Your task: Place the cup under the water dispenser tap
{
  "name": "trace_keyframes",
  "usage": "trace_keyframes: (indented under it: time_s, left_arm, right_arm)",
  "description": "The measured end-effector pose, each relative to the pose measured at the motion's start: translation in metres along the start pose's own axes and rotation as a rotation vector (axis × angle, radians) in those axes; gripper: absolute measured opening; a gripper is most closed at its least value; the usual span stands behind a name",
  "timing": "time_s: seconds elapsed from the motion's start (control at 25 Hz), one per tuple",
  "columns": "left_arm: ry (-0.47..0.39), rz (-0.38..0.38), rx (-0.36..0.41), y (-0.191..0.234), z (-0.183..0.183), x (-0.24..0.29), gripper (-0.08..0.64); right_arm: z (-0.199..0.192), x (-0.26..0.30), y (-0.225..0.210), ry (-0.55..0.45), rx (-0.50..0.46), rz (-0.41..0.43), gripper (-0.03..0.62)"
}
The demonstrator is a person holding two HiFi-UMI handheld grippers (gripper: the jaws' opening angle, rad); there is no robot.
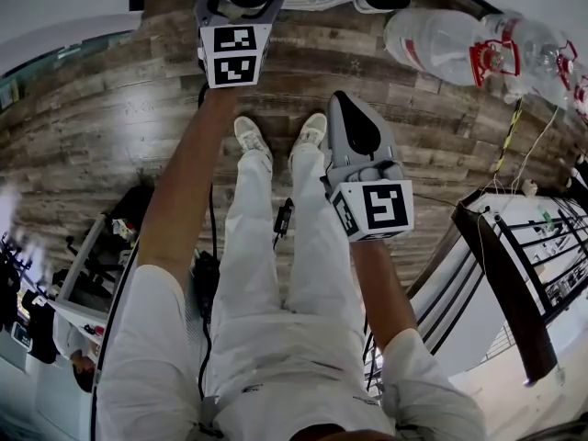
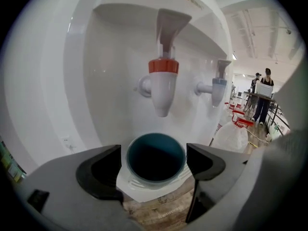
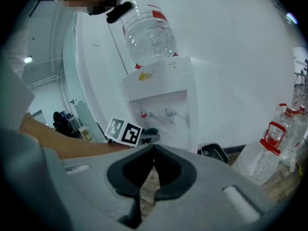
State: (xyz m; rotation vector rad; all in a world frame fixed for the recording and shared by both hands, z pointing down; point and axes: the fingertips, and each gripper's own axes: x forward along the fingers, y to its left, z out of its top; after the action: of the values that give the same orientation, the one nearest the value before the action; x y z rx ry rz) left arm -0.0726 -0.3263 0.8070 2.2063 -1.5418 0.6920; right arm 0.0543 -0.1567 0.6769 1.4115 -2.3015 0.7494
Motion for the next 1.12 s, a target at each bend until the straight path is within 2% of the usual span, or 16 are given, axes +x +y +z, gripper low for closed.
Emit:
trace_keyframes:
  time_s: [0.48,0.8,1.12]
  left_arm:
    - [-0.036,-0.017,-0.037,-0.007,0.023,-0.044,0.417]
    - [-0.101,-0.033,-0.133,-0.016,0.062,-0.111,0.398]
    - [-0.159,-0.029,-0.178,-0.024,0.116,-0.186,0.356]
  right_arm:
    - [0.02,-0.024,0.009,-0.036,-0.007,-0.016,-0.002]
    - [0.051,-0.054,0.02,-0.076,-0.012,-0.036,-0.002]
    - [0.091,-0.093,0.05,-0.121,-0.034,-0.031,-0.002]
